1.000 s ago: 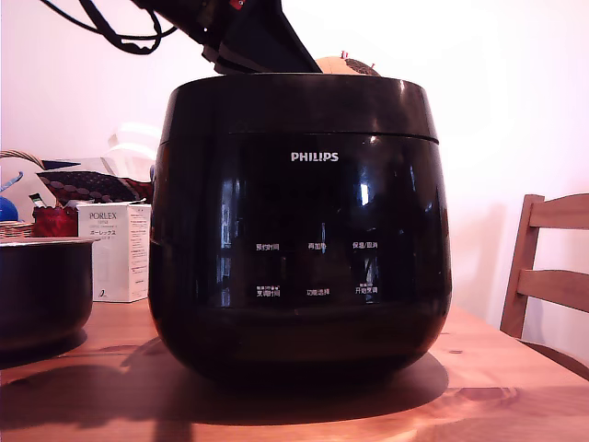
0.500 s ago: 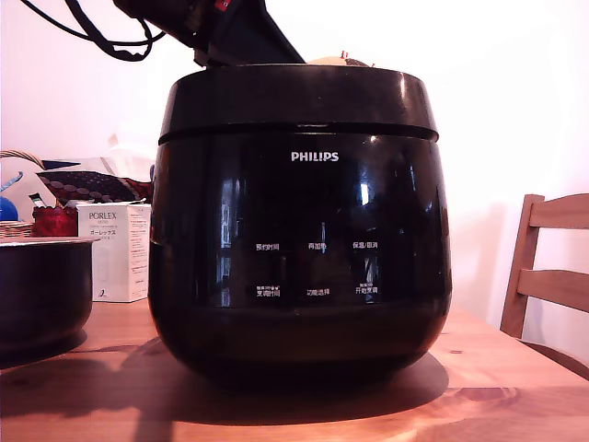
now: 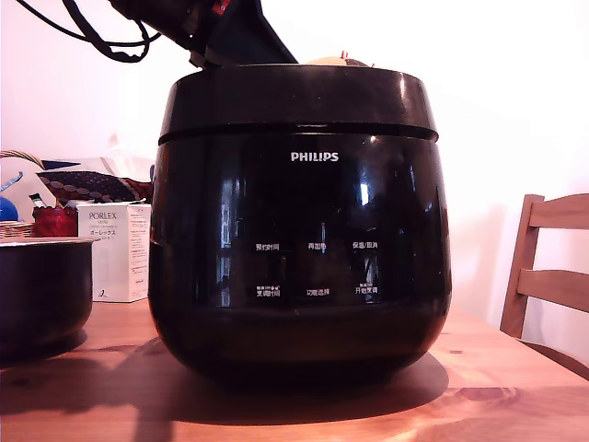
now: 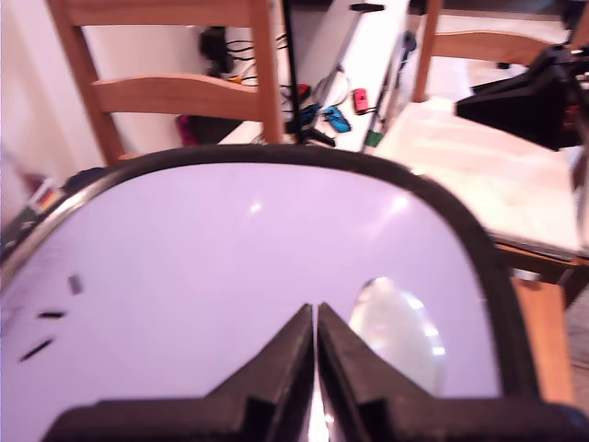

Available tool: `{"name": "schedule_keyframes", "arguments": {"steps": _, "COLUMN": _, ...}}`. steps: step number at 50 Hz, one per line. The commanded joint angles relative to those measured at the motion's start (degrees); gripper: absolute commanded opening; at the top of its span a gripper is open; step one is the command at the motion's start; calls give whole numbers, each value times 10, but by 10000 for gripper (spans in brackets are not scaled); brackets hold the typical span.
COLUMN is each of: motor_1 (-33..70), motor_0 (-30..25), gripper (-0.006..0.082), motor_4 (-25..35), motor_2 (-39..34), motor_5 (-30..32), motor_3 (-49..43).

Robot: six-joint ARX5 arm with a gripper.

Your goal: Open the rice cooker by pressing the large metal button on the top of its lid with medium force

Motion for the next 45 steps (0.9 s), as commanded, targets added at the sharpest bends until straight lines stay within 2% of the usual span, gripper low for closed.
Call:
{"name": "schedule_keyframes", "arguments": {"steps": 1, "motor_1": 15, "motor_0": 5, "gripper": -24, "motor_4": -19, "motor_2": -23, "motor_5": 2, "motor_3": -8}}
{"name": "schedule_keyframes", "arguments": {"steps": 45, "motor_1": -68, "motor_0": 24, "gripper": -24, "motor_4": -55, "motor_2": -23, "motor_5": -3, "motor_3": -31}}
